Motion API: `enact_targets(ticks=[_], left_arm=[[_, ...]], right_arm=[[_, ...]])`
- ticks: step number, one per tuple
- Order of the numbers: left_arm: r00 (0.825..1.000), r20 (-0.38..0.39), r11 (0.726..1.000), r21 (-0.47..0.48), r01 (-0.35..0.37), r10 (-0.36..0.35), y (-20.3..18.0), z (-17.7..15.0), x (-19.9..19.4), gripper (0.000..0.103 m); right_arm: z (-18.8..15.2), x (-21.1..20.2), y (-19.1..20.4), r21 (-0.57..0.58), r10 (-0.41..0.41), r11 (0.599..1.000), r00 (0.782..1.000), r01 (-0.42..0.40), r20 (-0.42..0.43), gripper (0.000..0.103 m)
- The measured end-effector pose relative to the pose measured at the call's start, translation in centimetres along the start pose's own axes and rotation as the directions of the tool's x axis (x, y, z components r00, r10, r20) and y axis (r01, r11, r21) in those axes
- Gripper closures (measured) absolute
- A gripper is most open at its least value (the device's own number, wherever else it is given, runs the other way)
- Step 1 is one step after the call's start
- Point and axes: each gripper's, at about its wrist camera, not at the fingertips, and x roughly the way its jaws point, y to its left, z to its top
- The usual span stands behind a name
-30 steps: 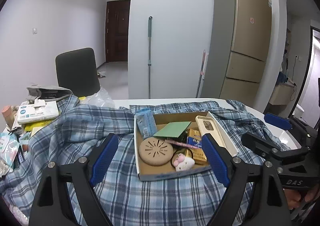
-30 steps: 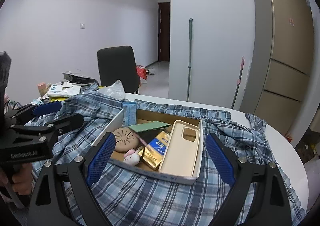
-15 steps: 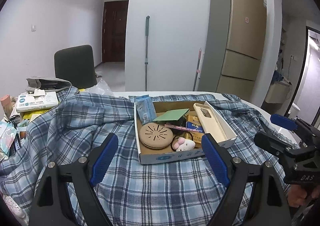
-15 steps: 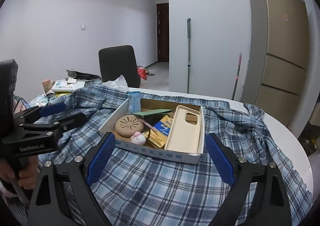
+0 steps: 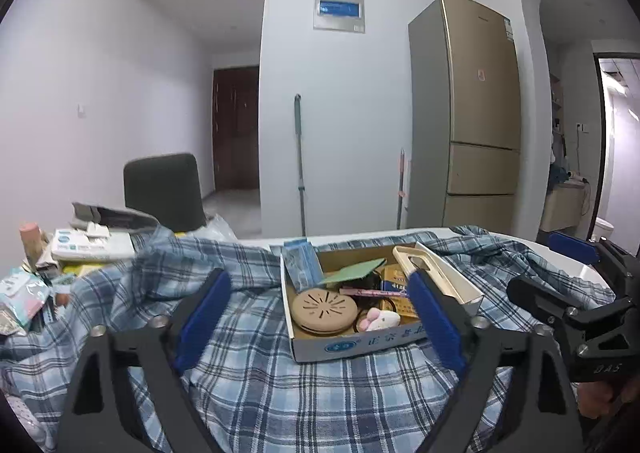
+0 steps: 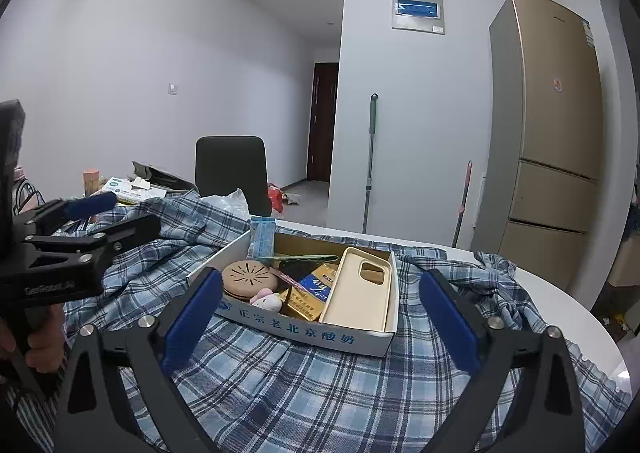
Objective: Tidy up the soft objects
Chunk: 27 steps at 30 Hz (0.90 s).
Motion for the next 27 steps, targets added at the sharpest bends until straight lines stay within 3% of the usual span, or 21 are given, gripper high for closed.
enact_targets(ticks=[7, 27], left_arm=[[0.994, 0.104, 0.999, 0.034, -0.017, 0.014, -0.6, 0.0, -2.0, 0.000], [0.995, 0.093, 0.998, 0.047, -0.029, 0.024, -1.0, -0.2, -1.9, 0.000]], right_arm=[[-0.1, -0.4, 0.0, 0.000, -0.016, 1.000, 1.000, 0.016, 0.027, 0.000], [0.0, -0.5, -0.1, -0.006, -0.016, 1.000, 1.000, 0.016, 0.020, 0.000]])
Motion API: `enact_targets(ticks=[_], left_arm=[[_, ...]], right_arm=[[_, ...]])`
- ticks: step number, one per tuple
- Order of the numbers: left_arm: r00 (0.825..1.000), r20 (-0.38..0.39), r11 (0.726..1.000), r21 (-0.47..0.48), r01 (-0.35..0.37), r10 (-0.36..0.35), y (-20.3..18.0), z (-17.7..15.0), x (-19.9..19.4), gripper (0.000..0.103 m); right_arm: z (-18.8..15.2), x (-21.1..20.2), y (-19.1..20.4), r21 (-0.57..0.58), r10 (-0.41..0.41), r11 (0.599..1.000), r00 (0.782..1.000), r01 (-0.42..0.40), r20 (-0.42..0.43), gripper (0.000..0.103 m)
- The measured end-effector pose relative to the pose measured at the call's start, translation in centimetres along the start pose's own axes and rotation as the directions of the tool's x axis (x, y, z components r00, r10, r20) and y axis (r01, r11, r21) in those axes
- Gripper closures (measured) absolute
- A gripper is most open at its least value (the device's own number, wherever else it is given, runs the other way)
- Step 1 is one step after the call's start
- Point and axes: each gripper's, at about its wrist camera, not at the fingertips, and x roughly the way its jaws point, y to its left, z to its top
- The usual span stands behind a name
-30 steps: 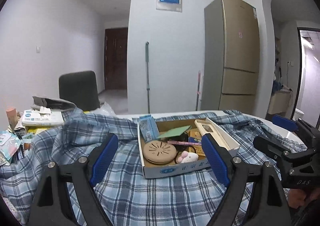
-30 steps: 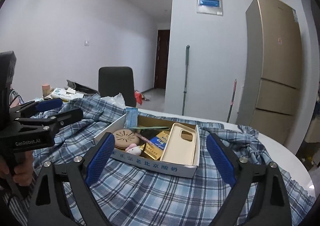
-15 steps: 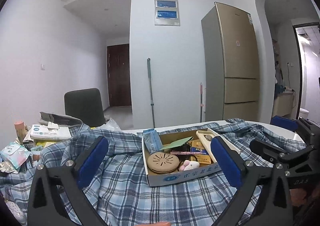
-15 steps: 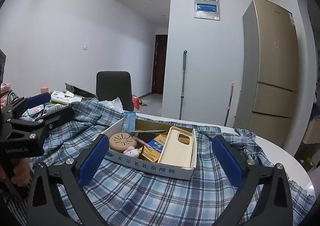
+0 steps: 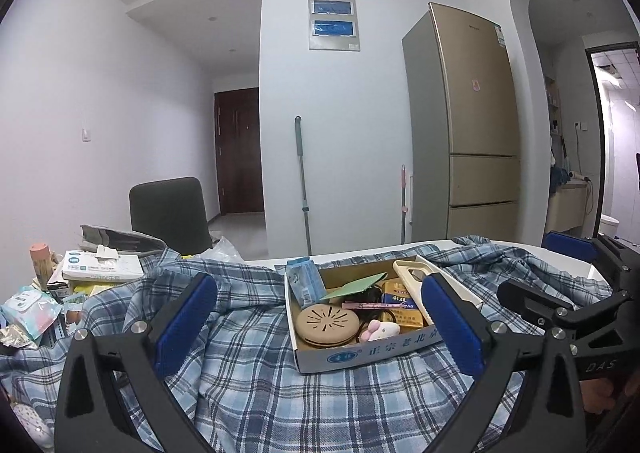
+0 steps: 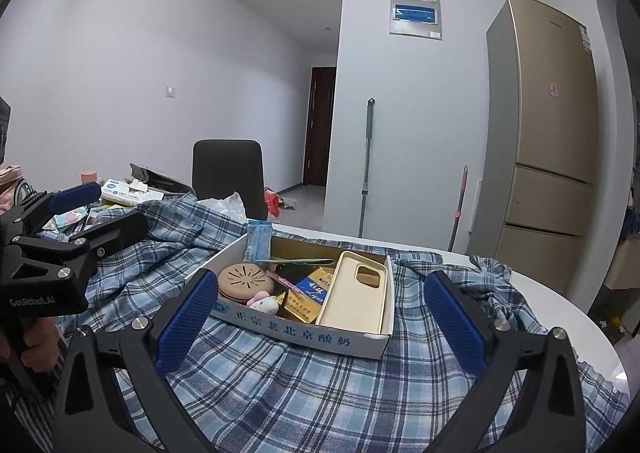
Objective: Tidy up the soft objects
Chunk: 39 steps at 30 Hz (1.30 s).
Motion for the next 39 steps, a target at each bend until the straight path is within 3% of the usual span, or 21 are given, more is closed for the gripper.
enact_targets(ticks=[39], left_arm=[[1.000, -0.031, 1.000, 0.014, 0.008, -0.007, 0.09, -0.13, 0.70, 0.000]], right_arm=[[-0.09, 0.31, 0.10, -0.002, 0.000, 1.000, 1.000, 0.000, -0.007, 0.000]])
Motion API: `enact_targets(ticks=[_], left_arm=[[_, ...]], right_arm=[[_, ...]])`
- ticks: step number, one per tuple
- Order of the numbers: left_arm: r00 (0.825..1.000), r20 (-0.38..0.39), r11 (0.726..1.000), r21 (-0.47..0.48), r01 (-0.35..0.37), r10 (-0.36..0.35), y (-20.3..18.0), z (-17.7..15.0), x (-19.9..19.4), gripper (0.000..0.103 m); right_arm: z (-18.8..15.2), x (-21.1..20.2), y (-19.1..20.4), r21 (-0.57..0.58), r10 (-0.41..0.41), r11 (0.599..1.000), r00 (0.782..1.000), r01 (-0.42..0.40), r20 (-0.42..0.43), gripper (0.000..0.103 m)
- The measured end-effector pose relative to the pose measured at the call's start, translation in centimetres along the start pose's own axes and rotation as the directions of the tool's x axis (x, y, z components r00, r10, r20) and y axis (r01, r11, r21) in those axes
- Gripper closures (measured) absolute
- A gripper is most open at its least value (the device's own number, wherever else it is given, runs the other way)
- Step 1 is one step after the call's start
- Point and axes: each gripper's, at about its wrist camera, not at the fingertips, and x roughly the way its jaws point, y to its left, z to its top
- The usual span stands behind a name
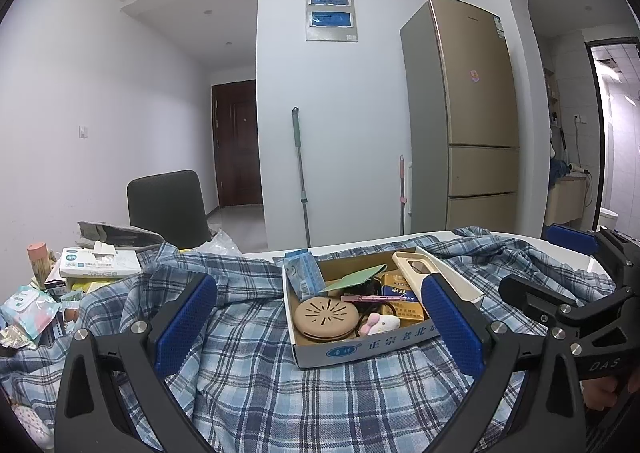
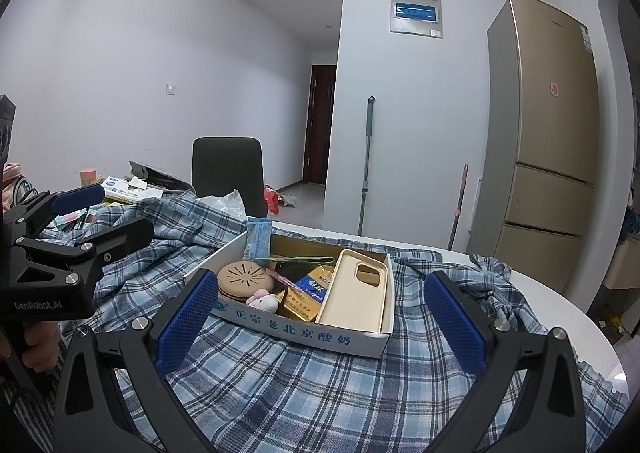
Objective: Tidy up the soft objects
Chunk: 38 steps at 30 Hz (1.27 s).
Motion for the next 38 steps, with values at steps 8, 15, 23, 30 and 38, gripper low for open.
enact_targets(ticks=[8, 15, 23, 30, 38], left_arm=[[1.000, 0.000, 1.000, 0.002, 0.000, 0.000, 0.08, 0.01, 0.05, 0.000], [1.000, 0.000, 1.000, 0.001, 0.001, -0.001, 0.07, 0.03, 0.03, 0.000], [1.000, -0.003, 1.000, 0.000, 0.000, 0.000, 0.15, 0.03, 0.09, 0.000], [1.000, -0.004, 1.000, -0.002, -0.002, 0.002, 0.16, -0.09, 0.16, 0.000], [1.000, -0.004, 1.000, -0.002, 0.000, 0.000, 0.25, -0.09, 0.15, 0.000]], right_arm=[[0.00, -0.01, -0.03, 0.000, 0.000, 1.000, 1.000, 0.000, 0.000, 0.000], [-0.01, 0.01, -0.05, 0.000, 0.000, 1.000, 1.000, 0.000, 0.000, 0.000], [0.02, 0.01, -0.05, 0.000, 0.000, 1.000, 1.000, 0.000, 0.001, 0.000], [0.02, 0.01, -0.05, 0.000, 0.000, 1.000, 1.000, 0.000, 0.000, 0.000], [0.02, 0.02, -0.05, -0.001, 0.000, 1.000, 1.000, 0.000, 0.000, 0.000]])
